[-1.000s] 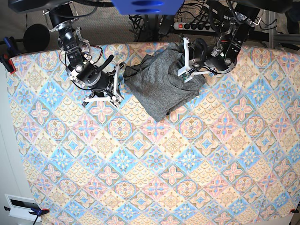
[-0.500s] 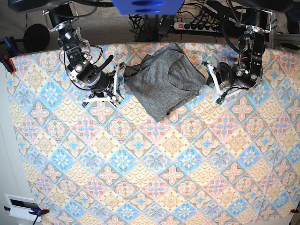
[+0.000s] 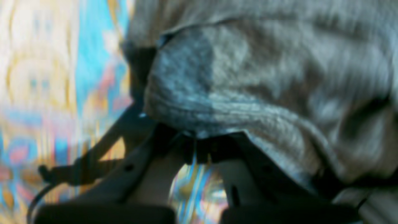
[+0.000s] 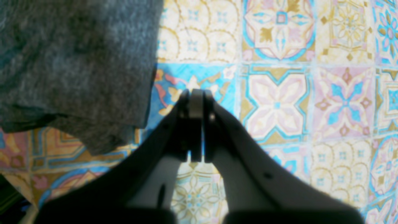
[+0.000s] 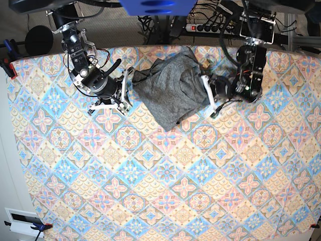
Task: Layout the t-shirt on the table in an organized manner, then fold the t-shirt properly
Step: 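Tuck the bundle edge under with the left gripper, then grasp the grey bundle's edge with the right gripper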
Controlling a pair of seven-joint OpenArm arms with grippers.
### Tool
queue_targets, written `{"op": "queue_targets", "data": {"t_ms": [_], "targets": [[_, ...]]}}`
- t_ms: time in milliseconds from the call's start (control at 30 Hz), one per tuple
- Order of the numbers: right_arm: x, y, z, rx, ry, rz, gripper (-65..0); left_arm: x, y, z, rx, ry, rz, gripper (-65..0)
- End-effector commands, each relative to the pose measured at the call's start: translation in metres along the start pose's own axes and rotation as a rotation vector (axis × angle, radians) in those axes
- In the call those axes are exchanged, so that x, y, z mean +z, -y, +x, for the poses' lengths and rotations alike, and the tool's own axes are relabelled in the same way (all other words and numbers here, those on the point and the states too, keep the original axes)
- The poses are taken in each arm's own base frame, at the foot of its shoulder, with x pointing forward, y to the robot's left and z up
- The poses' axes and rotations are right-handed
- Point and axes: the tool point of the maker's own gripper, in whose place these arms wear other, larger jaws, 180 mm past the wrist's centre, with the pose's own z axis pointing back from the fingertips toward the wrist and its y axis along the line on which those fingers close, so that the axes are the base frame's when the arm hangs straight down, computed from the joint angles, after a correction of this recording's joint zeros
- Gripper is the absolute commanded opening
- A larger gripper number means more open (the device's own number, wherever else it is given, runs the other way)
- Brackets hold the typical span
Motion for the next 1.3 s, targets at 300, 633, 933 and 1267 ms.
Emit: {"op": "queue_targets", "data": {"t_ms": [300,633,933,1267], "targets": [[0.015,0.029,-0.016,-0.064,-0.006,-0.088,-65.0,-0.029,0.026,0.067,0.137,0.059,-0.085,-65.0],[0.012,0.019,-0.013,-0.096,0.006,-0.074,-65.0,-0.088,0.094,0.129,0.194,0.103,-0.226,-65.0],[0.01,0.015,0.001,-0.113,0.083,-0.068,-65.0,-0.083,0.115,0.184,0.183,0.229,-0.262,-65.0],[0.025,0.059,-0.008,-0.185,0.089,-0.189,-65.0,0.0,0.062,0.165,0.198,0.309,-0.295,-65.0]]}}
